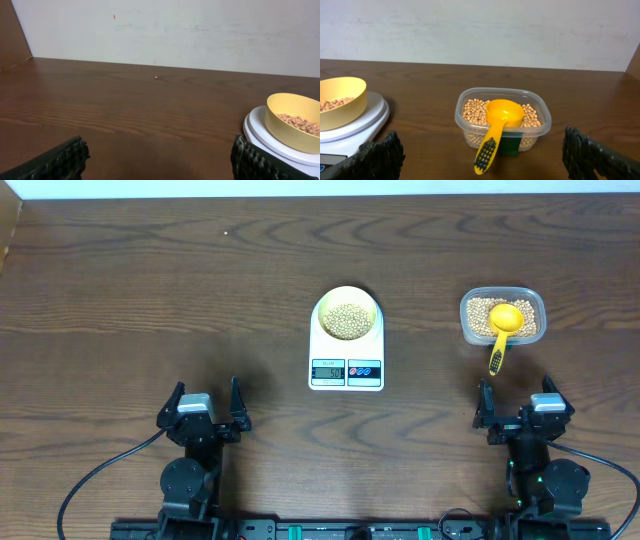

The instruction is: Scoop item into bowl and weigh 50g on scale

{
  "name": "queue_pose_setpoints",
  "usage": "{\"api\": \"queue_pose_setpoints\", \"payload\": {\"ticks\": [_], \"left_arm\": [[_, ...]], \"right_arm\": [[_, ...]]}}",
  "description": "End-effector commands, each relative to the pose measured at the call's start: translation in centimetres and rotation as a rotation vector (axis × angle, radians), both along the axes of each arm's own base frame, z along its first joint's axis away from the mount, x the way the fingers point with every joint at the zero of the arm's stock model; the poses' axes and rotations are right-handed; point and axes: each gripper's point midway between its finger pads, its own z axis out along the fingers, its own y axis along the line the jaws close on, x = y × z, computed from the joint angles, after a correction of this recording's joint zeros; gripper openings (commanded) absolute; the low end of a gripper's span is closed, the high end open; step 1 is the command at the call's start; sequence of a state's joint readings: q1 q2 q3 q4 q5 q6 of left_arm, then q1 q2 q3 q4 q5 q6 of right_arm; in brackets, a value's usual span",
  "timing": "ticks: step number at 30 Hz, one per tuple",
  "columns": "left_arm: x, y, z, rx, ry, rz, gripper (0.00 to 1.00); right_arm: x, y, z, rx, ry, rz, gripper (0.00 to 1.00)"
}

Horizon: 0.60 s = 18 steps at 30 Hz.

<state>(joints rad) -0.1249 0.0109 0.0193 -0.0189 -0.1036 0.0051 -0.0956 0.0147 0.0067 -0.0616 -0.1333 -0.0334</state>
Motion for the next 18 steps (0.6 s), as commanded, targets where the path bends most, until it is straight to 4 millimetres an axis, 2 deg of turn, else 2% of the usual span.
{"api": "queue_pose_setpoints", "payload": {"ticks": [1, 11, 18], "left_arm": [[-0.12, 0.34, -1.66, 0.025, 0.053, 0.015, 0.93], [-0.12, 0.34, -1.66, 0.025, 0.053, 0.015, 0.93], [-0.12, 0.34, -1.66, 0.025, 0.053, 0.015, 0.93]], "right_arm": [[-0.04, -0.05, 0.02, 0.009, -0.002, -0.006, 0.99], [-0.04, -0.01, 0.02, 0.009, -0.002, -0.005, 0.99], [-0.05, 0.76, 0.02, 0.009, -0.002, 0.026, 0.99]]}}
